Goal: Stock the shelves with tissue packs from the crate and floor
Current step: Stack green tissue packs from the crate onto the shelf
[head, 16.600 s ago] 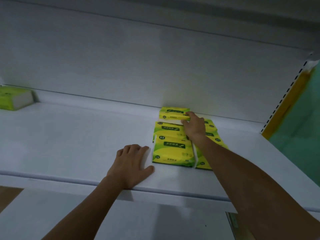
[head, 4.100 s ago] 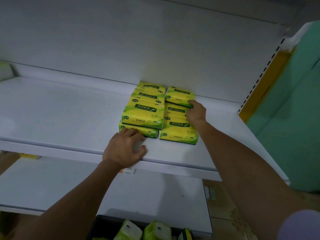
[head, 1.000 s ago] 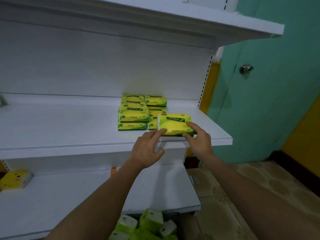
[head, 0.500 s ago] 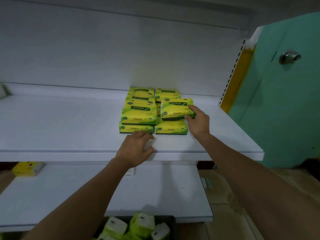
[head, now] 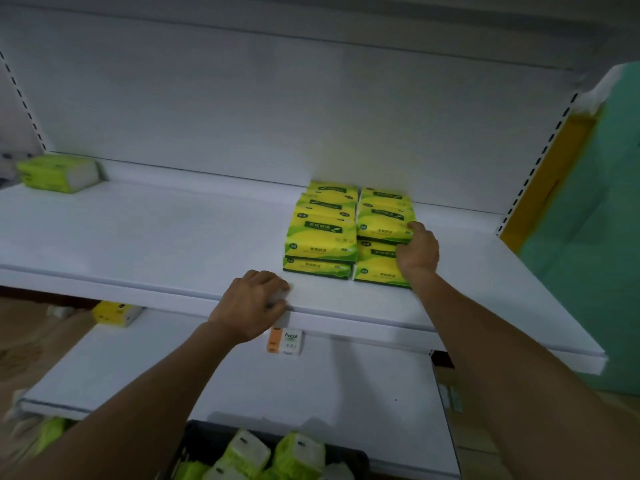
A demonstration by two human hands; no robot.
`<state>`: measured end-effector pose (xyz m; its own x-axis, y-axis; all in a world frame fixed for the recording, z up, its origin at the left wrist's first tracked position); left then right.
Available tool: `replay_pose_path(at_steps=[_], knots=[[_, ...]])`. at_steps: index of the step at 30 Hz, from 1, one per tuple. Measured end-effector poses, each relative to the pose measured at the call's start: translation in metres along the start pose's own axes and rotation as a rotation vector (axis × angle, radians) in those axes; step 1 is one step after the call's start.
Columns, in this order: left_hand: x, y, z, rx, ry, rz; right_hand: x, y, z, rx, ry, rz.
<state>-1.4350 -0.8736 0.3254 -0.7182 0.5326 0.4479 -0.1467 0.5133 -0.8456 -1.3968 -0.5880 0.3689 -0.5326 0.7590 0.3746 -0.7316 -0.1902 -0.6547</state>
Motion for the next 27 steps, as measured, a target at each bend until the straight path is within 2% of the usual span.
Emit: replay_pose_path(at_steps=[3,7,15,27], knots=[[-0.003,-0.005,0.001,0.0,-0.008,0.006,-0.008,-0.005,0.008,-0.006,-0.028,0.004],[-0.014,-0.02,0.0,-0.017,-0.024,0.007,-0.027,-0.033,0.03,-0.055,-0.089,-0.11],[-0.059,-0.07,0.003,-0.047,-0.062,-0.012,-0.121,-0.05,0.088,-0.021,-0.26,-0.09],[-0.141,-0.13,0.043,0.006,-0.128,-0.069,-0.237,-0.029,0.124,0.02,-0.335,0.123]])
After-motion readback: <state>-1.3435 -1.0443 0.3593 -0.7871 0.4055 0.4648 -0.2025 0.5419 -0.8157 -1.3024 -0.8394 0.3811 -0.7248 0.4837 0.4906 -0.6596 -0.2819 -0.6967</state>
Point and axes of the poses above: each hand's wrist, its own x-axis towards the middle knuckle, its own y-axis out of the palm, z = x × y, the point moved 9 cm from there along x, towards the middle knuckle, and after that the axes turned 11 degrees about -z, right-handed, at the moved point
